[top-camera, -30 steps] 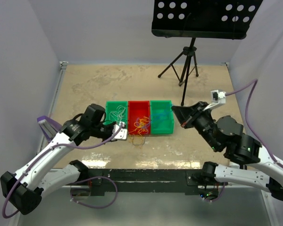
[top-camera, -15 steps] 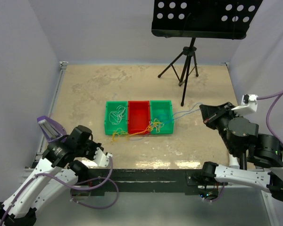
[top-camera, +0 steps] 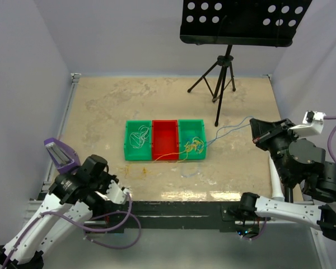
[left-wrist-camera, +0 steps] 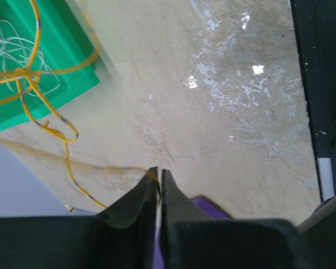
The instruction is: Untangle the cables
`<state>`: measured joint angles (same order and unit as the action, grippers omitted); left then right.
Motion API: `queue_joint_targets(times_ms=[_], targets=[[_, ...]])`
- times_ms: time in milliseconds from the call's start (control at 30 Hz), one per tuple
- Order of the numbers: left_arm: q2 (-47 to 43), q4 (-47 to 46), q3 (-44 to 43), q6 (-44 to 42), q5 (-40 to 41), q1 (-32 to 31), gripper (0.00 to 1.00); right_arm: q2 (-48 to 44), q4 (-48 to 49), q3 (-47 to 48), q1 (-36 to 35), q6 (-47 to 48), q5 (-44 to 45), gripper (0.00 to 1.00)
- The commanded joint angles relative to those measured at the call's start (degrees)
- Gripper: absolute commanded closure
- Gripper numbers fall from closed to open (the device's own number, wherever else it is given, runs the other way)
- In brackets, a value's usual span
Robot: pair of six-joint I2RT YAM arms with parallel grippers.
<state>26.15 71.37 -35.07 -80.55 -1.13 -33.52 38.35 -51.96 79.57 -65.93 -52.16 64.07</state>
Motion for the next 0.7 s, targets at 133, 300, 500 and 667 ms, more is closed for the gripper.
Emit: queue_joint_targets(times_ms=[133,300,500,667], targets=[[4.4,-4.3,-9.6,0.2,-13.4,0.0,0.31,-2.1,25.0,-12.0,-0.1,15.1,-23.0,1.0],[10.0,-7.9,-15.3,3.3,-18.5,0.1,0.0,-0.8,31.4,-16.5,-0.1,16.9,-34.3,1.0],[18.0,-19.2,-24.9,20.4,-27.2,0.0,0.0,-0.4,36.3,-18.0,-0.1,19.1,-43.6,1.0],[23.7,-33.1,-29.2,40.3,-37.5,0.1,0.0,0.9,40.6,-18.0,-0.1,19.9,-49.2,1.0]])
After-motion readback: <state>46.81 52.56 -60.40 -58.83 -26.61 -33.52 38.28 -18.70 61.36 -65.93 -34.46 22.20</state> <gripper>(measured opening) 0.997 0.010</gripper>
